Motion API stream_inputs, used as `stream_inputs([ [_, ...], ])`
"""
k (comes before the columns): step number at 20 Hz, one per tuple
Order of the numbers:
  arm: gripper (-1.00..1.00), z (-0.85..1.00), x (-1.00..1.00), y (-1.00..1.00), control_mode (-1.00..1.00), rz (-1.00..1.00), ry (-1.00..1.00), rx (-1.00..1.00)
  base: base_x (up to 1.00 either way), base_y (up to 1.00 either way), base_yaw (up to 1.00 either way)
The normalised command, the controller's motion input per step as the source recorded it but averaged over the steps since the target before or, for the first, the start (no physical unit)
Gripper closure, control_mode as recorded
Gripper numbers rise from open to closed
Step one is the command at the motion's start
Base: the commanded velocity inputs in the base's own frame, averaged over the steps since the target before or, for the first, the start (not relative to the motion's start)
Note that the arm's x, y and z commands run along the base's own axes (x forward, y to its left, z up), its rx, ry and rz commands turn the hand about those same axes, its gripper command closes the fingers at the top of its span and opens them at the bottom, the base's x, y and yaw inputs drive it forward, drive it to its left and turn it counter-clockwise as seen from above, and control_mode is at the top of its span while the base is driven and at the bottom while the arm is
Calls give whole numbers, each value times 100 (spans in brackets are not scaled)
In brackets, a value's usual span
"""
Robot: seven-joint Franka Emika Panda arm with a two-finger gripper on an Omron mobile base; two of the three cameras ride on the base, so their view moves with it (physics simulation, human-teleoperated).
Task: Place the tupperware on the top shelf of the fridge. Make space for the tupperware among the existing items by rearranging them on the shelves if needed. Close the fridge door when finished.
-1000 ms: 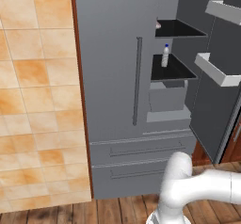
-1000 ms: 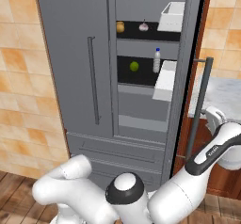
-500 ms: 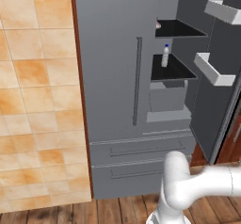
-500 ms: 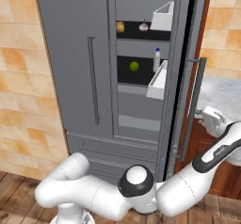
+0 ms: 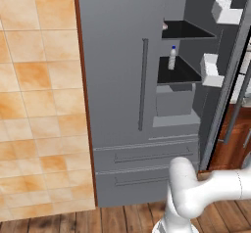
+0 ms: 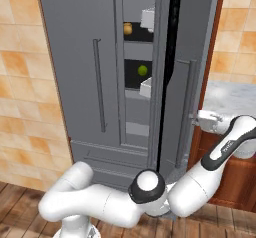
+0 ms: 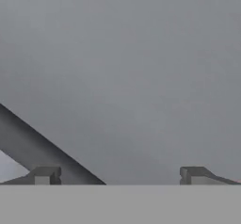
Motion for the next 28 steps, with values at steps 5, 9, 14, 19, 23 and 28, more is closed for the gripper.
stream_inputs([
  [5, -100, -13, 8, 100, -100, 1, -27, -10, 0, 0, 0],
  [9, -100, -2, 21, 100, -100, 0, -33, -6, 0, 0, 0],
  [14, -100, 0, 58, 100, -100, -11, -27, 0, 0, 0, 0],
  [19, -100, 3, 72, 87, -100, -22, -25, 0, 0, 0, 0],
  [23, -100, 21, 82, 58, -100, -28, -20, -5, 0, 0, 0],
  [28, -100, 27, 92, 36, -100, -33, -18, -9, 0, 0, 0],
])
